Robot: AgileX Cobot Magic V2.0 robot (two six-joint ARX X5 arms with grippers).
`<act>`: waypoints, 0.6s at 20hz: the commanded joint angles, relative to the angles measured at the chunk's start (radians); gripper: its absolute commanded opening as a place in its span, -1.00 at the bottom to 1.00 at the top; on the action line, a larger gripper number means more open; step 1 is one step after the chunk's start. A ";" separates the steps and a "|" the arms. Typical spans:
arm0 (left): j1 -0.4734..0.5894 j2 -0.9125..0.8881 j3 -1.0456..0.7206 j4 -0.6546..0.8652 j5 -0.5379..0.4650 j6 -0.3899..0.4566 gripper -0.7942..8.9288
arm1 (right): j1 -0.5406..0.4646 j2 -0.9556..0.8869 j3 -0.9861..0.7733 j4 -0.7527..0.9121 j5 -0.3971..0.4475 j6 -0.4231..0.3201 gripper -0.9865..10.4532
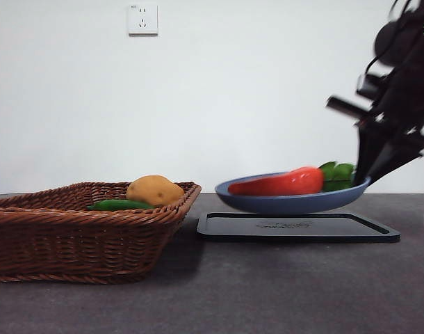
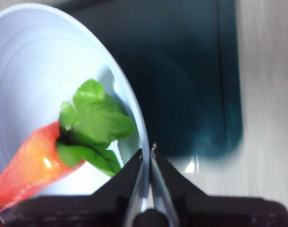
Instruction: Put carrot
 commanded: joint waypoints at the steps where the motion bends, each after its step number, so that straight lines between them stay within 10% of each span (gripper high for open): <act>1: -0.007 0.016 0.022 -0.016 0.000 0.012 -0.35 | -0.001 0.128 0.098 0.004 -0.007 -0.011 -0.82; 12: -0.007 0.017 0.021 0.163 -0.005 0.014 -0.35 | -0.013 0.196 0.134 0.031 -0.002 -0.035 -0.44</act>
